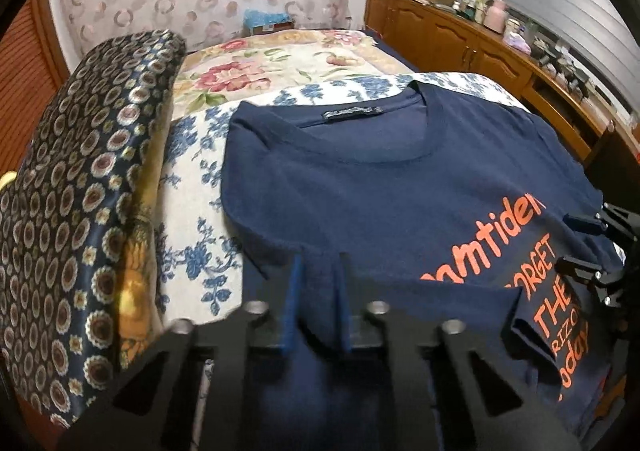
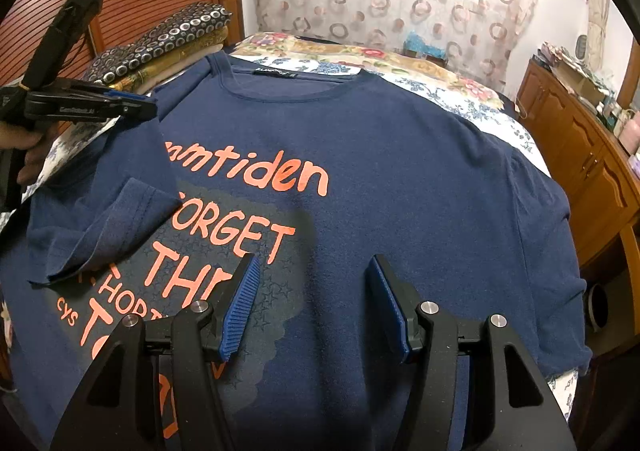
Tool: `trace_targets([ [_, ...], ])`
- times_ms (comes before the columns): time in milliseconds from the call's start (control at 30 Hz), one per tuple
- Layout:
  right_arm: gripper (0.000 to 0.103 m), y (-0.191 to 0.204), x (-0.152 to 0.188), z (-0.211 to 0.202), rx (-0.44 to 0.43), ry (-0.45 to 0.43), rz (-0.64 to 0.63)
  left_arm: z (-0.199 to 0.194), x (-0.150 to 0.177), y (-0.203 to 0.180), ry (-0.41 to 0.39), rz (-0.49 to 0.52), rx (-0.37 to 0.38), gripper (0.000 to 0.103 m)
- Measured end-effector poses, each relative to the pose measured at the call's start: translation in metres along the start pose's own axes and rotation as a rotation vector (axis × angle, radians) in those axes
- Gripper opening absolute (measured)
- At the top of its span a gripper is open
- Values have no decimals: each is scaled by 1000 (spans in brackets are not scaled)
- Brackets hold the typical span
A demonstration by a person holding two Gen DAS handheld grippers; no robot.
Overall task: Fold small clothes
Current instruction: 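Grasp the side edge with the left gripper, fold it inward, release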
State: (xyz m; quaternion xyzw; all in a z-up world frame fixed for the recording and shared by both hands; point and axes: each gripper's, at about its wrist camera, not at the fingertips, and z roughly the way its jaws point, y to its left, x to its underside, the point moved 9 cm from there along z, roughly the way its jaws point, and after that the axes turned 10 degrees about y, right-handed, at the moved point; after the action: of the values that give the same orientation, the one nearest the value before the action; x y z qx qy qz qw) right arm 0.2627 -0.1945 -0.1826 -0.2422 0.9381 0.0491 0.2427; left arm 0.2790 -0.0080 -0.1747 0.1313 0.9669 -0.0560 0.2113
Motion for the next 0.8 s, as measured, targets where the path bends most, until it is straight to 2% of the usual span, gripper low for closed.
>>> trace_targets([
  [67,58,-1,0,0,0,0,0,-5,-4,-3,-15,22,-14,5],
  [200,58,-1,0,0,0,-1,0,-33,-26,6,-120,-1,-46,4],
  [367,58,-1,-1,0,2,-3,-2,-75,-65,48,-241,-67,-140,4],
  [467,58,-1,0,0,2,-3,-3,-81,-71,87,-240,-117,-204,4],
  [600,58,-1,-1,0,2,-3,-3,-88,-60,115,-234,-138,-262,4],
  [733,58,-1,0,0,2,-4,-3,-93,-48,123,-239,-162,-243,5],
  [800,58,-1,0,1,2,-4,-3,-96,-45,117,-251,-140,-239,6],
])
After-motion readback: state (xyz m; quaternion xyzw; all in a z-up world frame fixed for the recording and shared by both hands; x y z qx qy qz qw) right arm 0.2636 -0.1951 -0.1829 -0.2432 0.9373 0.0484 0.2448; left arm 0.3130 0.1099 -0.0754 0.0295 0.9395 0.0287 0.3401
